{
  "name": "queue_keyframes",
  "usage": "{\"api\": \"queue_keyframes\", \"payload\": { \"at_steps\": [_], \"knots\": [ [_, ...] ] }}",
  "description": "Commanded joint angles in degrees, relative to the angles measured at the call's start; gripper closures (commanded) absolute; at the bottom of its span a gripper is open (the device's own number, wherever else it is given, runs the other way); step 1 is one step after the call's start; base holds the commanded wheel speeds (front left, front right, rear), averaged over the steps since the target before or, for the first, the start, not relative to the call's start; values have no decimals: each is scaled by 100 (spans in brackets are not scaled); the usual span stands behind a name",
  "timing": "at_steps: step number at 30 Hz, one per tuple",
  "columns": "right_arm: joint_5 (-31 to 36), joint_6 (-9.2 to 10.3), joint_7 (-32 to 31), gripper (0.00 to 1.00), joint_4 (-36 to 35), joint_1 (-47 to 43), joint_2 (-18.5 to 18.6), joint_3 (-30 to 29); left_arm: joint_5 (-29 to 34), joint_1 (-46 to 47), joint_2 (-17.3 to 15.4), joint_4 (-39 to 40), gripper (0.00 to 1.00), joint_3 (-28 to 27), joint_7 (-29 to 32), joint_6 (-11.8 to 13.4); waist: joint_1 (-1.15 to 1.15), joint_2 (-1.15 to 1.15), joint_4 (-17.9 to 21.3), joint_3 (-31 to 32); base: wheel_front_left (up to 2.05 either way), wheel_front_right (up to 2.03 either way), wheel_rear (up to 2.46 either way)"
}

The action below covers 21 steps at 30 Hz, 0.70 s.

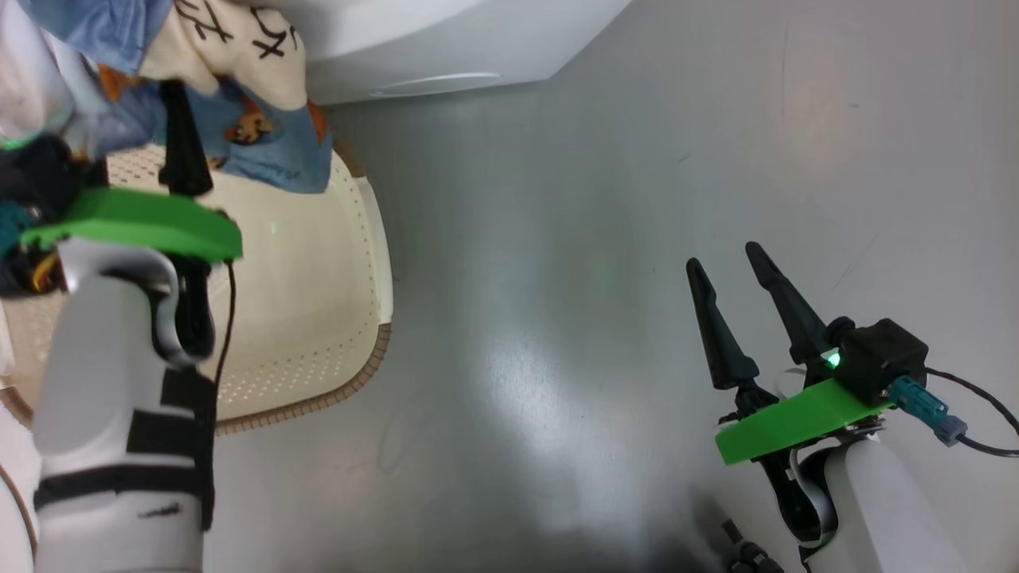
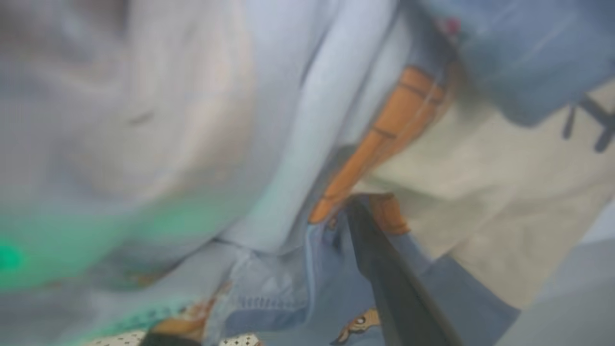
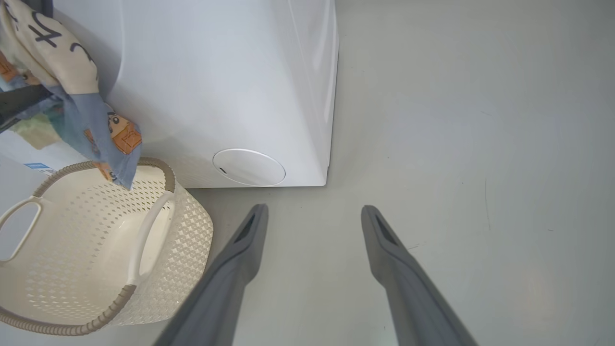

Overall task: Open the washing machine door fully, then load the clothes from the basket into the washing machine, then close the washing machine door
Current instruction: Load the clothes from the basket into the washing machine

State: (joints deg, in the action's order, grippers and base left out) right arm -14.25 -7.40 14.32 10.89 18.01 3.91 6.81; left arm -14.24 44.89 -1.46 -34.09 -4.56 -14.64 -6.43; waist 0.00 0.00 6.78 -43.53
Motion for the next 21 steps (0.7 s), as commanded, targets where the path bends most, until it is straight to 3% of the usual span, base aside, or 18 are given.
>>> {"api": "queue_keyframes", "payload": {
  "at_steps": [1, 6, 7, 8, 9, 10, 21],
  "knots": [
    [42, -9, 68, 0, -107, -21, -31, 109, 64, 109, -176, 91, 0, -106, -36, -40, 0, 0, -1, -57, 0, 0, 0],
    [53, -9, 68, 0, -72, 13, -49, 117, 61, 334, -167, 197, 2, -30, -36, -84, 0, 0, 2, -68, 0, 0, 0],
    [51, -9, 68, 0, -61, 22, -52, 121, 19, 343, -164, 224, 21, -19, -36, -90, 0, 0, 4, -57, 0, 0, 0],
    [51, -9, 68, 0, -61, 22, -52, 121, 19, 343, -164, 224, 21, -19, -36, -90, 0, 0, 4, -57, 0, 0, 0],
    [44, -9, 68, 0, -43, 39, -58, 112, -34, 336, -160, 266, 95, 16, -36, -97, 0, 0, 1, -13, 0, 0, 0],
    [42, -9, 68, 0, -34, 45, -60, 107, -83, 314, -158, 296, 100, 29, -36, -100, 0, 0, 0, 19, 0, 0, 0],
    [1, -9, 68, 0, 95, -32, -81, 51, -329, -514, -149, 1186, 100, 440, -36, -104, 0, 0, -144, 539, 0, 0, 0]
  ]
}}
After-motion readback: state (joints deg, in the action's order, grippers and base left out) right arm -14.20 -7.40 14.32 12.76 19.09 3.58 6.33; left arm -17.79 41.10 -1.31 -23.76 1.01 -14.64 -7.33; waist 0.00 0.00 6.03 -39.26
